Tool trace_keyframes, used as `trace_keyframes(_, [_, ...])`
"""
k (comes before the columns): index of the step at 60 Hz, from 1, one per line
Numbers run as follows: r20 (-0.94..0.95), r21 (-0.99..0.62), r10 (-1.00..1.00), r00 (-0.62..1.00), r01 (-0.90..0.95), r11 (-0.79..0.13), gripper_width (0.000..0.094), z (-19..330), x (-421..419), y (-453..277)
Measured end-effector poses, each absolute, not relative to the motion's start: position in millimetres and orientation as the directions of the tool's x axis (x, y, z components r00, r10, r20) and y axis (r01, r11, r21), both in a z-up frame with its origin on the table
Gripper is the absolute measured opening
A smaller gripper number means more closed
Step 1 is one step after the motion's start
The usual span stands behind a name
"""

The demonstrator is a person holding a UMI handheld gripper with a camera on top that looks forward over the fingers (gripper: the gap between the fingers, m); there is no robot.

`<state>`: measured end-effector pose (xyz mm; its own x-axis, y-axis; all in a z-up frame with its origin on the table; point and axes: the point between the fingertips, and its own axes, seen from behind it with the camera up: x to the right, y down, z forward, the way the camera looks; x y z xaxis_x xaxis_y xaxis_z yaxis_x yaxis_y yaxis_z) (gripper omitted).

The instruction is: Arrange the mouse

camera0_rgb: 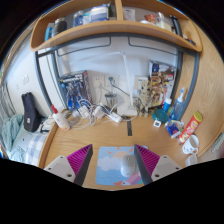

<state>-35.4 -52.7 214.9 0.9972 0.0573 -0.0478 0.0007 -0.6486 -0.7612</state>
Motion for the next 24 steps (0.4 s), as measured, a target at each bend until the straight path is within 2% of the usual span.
trace_keyframes(7, [-0.048,-0.798,0.085,0.995,0.013,-0.602,0.0826,239.9,-46.6,-56.6])
trace_keyframes(24, [-0.041,-0.796,0.079,0.996,0.015,-0.605,0.0814,231.7,-50.5,-65.2])
